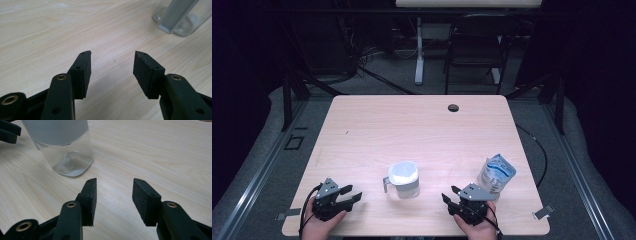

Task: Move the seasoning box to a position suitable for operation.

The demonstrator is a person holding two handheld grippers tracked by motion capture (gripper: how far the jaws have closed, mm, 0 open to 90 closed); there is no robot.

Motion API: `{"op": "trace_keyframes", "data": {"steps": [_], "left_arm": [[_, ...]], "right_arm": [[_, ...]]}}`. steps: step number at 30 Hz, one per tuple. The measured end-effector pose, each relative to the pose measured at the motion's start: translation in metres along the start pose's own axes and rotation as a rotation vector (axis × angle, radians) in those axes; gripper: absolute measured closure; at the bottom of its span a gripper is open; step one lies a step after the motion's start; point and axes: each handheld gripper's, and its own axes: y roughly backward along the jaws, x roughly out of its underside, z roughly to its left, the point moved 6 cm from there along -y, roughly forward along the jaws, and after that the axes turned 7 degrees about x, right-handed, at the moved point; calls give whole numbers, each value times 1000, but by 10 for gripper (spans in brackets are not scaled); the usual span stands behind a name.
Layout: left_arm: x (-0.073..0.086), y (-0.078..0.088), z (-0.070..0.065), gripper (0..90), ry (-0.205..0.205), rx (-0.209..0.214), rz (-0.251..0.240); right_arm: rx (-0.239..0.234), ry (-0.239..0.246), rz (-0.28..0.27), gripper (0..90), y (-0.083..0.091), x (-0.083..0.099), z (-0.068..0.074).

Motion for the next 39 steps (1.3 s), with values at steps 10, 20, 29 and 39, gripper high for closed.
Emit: {"op": "trace_keyframes", "data": {"steps": [10,20,29,39], "left_arm": [[-2,8,7,489,25,-15,-35],[-3,10,7,488,31,-14,-37],[-1,14,4,488,20,-20,-32],[-8,6,-8,492,11,-4,-24]], "right_arm": [[5,13,4,555,-1,0,1],[-6,11,21,535,-4,3,3],[-22,10,17,537,-7,0,7],[-23,68,38,537,-3,5,11]]}}
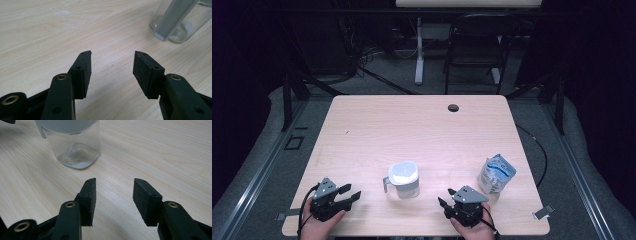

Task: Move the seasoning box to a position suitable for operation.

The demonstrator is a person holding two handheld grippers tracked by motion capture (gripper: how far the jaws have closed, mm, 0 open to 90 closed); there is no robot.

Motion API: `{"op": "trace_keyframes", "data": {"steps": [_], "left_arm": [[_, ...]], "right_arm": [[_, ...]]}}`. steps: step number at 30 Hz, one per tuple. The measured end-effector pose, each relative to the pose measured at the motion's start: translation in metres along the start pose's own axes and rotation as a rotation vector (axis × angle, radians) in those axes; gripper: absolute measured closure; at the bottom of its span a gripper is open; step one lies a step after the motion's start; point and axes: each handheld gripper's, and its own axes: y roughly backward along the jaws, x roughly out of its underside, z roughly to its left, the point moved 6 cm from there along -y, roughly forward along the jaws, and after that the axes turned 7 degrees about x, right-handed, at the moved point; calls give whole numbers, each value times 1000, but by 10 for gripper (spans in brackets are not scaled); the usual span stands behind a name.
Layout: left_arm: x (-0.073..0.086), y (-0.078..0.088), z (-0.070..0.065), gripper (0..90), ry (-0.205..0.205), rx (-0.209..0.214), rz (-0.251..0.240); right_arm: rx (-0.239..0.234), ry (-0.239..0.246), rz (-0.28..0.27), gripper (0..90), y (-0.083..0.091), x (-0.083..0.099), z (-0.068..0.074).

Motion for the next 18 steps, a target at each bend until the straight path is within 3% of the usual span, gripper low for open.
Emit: {"op": "trace_keyframes", "data": {"steps": [13,18], "left_arm": [[-19,-14,-26,457,-51,38,-6],[-31,-23,-40,446,-108,57,2]], "right_arm": [[-1,-52,-1,547,7,1,-5],[-7,-79,-22,546,8,0,-6]]}}
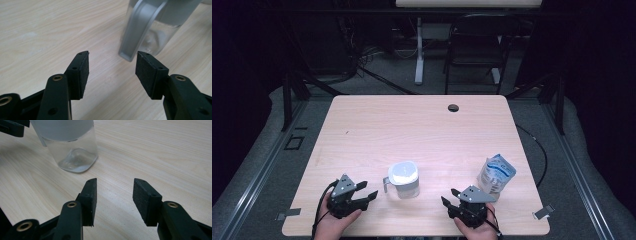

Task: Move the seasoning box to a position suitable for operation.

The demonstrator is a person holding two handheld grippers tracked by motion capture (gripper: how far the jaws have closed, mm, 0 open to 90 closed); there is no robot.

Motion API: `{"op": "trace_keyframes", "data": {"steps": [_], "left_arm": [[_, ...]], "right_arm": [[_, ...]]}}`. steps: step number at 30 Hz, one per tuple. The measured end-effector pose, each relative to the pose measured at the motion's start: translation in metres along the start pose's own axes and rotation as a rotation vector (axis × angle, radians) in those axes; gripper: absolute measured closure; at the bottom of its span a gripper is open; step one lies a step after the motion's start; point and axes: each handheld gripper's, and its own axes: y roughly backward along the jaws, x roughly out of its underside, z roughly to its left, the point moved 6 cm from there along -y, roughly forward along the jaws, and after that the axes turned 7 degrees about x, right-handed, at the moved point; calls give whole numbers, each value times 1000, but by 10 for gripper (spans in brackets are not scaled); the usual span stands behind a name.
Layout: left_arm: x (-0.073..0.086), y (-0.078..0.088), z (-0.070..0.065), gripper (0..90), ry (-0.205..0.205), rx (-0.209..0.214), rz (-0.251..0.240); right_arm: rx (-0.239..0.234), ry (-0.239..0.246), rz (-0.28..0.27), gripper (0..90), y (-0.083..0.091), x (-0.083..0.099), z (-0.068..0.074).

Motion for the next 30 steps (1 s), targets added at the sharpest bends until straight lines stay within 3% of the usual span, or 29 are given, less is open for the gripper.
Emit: {"op": "trace_keyframes", "data": {"steps": [10,14,21,30], "left_arm": [[-17,-21,-12,451,-33,19,14],[-21,-27,-12,498,-13,22,19],[-25,-30,-13,622,-21,19,30],[-27,-32,-14,694,-61,2,45]], "right_arm": [[-6,3,7,526,-2,3,1],[-1,5,6,519,-1,4,0],[-7,-1,-3,507,0,3,1],[-11,-10,7,502,0,7,0]]}}
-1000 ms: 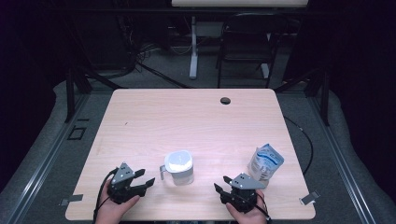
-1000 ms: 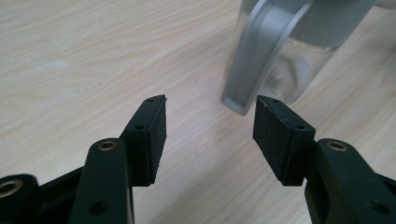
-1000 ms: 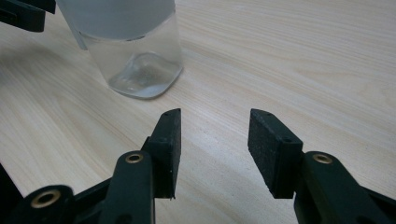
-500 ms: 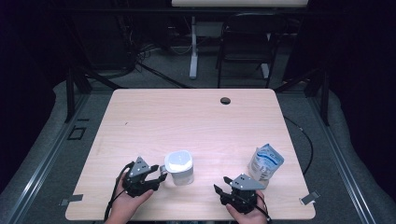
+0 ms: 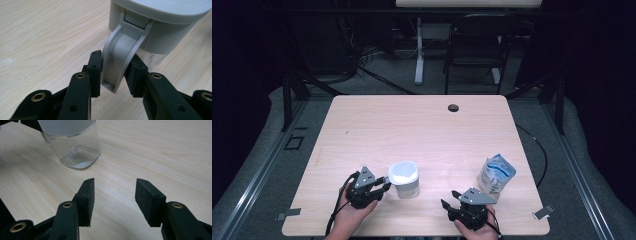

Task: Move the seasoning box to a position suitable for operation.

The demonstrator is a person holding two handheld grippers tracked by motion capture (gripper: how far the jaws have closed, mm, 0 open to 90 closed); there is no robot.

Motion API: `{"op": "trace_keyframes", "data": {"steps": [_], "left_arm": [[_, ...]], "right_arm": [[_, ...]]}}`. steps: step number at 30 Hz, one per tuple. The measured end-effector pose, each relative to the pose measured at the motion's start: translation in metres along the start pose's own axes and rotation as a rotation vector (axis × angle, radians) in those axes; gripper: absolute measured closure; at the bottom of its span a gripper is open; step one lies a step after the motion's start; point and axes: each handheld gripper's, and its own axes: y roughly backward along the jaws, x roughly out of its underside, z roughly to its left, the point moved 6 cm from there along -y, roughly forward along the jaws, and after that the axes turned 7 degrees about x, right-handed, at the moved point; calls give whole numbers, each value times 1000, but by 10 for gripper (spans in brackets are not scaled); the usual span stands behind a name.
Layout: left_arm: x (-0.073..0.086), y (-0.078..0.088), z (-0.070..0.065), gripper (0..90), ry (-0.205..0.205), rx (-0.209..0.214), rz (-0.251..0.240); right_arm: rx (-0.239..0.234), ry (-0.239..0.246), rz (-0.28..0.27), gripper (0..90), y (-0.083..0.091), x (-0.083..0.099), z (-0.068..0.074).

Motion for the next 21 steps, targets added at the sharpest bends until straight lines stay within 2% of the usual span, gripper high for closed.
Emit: {"op": "trace_keyframes", "data": {"steps": [2,11,18,19,21], "left_arm": [[0,0,0,698,-12,-5,2],[1,1,-4,700,-39,16,12],[0,2,-13,701,-88,64,27],[1,1,-15,701,-107,94,30],[1,1,-16,701,-111,106,32]], "right_arm": [[2,-13,-1,509,2,0,-2],[-5,-6,-10,513,2,-1,-1],[-1,6,-9,516,3,-1,-1],[-1,7,-8,516,3,-1,-1],[1,7,-9,516,4,-2,-1]]}}
